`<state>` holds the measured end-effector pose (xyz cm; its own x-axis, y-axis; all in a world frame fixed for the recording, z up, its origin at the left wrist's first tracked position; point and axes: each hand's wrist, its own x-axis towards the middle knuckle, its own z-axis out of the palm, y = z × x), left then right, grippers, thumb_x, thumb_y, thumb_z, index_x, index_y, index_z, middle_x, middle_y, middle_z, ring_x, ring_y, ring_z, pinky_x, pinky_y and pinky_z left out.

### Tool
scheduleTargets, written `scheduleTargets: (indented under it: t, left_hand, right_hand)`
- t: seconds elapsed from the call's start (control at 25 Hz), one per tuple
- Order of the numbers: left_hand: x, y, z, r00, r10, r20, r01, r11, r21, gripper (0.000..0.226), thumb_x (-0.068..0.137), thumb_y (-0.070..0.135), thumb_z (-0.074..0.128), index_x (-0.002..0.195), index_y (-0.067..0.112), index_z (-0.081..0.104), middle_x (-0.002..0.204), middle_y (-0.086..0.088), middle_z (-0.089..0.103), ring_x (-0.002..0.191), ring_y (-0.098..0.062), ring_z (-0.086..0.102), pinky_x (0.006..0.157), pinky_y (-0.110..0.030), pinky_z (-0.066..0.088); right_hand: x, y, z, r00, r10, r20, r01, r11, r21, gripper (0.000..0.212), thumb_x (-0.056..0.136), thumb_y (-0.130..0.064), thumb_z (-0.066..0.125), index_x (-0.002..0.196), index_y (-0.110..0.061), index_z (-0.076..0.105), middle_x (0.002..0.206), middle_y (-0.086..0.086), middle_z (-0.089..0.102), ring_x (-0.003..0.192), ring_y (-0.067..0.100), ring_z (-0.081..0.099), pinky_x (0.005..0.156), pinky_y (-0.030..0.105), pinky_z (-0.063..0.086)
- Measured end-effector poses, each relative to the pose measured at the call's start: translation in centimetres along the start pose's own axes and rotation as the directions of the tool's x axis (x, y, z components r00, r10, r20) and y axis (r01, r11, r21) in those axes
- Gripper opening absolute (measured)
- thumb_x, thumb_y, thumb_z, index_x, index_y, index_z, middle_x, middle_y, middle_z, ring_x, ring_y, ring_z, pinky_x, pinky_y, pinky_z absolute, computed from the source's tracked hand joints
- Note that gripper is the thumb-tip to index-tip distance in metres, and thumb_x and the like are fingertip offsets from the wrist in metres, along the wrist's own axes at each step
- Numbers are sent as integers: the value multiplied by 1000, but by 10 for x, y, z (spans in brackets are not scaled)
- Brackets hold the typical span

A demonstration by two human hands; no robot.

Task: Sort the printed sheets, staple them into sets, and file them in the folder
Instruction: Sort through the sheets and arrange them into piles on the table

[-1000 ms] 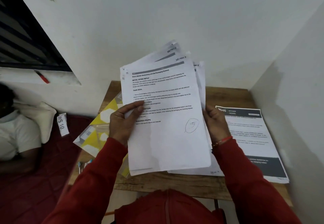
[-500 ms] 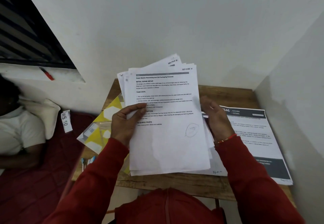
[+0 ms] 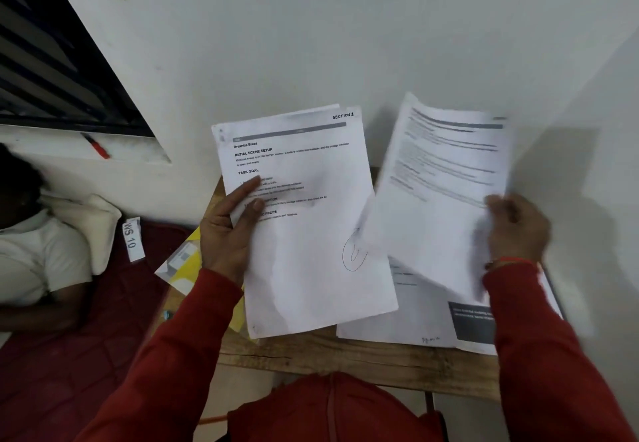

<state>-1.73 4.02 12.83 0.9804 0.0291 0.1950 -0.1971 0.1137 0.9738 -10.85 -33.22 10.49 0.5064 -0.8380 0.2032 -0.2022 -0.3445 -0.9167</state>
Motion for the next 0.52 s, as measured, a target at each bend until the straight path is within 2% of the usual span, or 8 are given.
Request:
scheduleTargets:
  t: [0.04, 0.12, 0.2, 0.28, 0.32, 0.36, 0.44, 0.52]
  left_hand:
    - [2, 2, -3, 1000, 11, 6, -11, 1000, -9, 33, 88, 6, 67, 111, 29, 72, 131, -5, 62, 124, -16, 56, 105, -30, 43]
    - [3, 8, -5, 1000, -12, 6, 12, 997, -71, 32, 85, 8, 68, 104, 33, 74, 127, -5, 64, 121, -16, 58, 104, -31, 45]
    - [2, 11, -3, 999, -37, 23, 40, 987, -158, 26, 82, 13, 69, 99, 32, 76, 125, -8, 65, 118, -19, 60, 101, -33, 48]
    - [2, 13, 1, 998, -30, 49, 39, 979, -201, 22, 82, 15, 70, 99, 28, 75, 128, -15, 61, 121, -27, 58, 102, -39, 47]
    - [2, 13, 5, 998, -29, 57, 40, 978, -202, 22, 83, 13, 69, 99, 27, 75, 127, -13, 63, 120, -25, 58, 101, -37, 47]
    - [2, 12, 9, 998, -30, 63, 41, 982, -182, 23, 85, 9, 67, 100, 25, 74, 121, -6, 67, 116, -20, 61, 98, -33, 49]
    - [0, 8, 17, 993, -17, 114, 24, 998, -56, 22, 88, 4, 64, 105, 17, 71, 111, 9, 71, 110, -9, 63, 94, -26, 50]
    - [-5, -1, 21, 985, -50, 167, 43, 998, 42, 19, 90, 8, 64, 106, 13, 71, 112, 9, 71, 111, -10, 63, 97, -29, 49]
  right_hand:
    - [18, 24, -15, 995, -14, -100, 4, 995, -104, 42, 87, -41, 60, 105, -6, 71, 96, 5, 71, 90, 20, 65, 88, 33, 51]
    - [39, 58, -36, 979, 57, -195, -81, 990, -118, 42, 91, -48, 51, 113, -18, 69, 106, 7, 72, 97, 27, 68, 92, 43, 52]
    - [26, 46, -36, 972, 40, -231, -82, 981, -173, 37, 94, -39, 51, 114, -13, 69, 109, 16, 71, 99, 32, 66, 95, 40, 50]
    - [0, 17, -18, 990, -82, -114, 55, 972, -226, 29, 94, -23, 56, 110, -2, 69, 103, 21, 71, 94, 34, 65, 87, 31, 46]
    - [-15, -2, -7, 993, -116, -25, 110, 980, -166, 23, 92, -17, 60, 106, -2, 71, 97, 16, 71, 90, 29, 65, 80, 28, 45]
    - [-32, -17, 5, 992, -100, 80, 104, 993, -48, 16, 91, -14, 63, 101, -6, 73, 90, 6, 71, 86, 21, 63, 75, 25, 45]
    - [-62, -46, 24, 949, -41, 312, -16, 984, 180, 10, 90, -6, 64, 90, -12, 72, 75, -14, 69, 74, 4, 59, 69, 19, 46]
    - [-84, -65, 36, 892, -42, 451, -93, 958, 273, 13, 92, 2, 57, 90, -2, 70, 65, -20, 66, 63, -8, 54, 63, 11, 45]
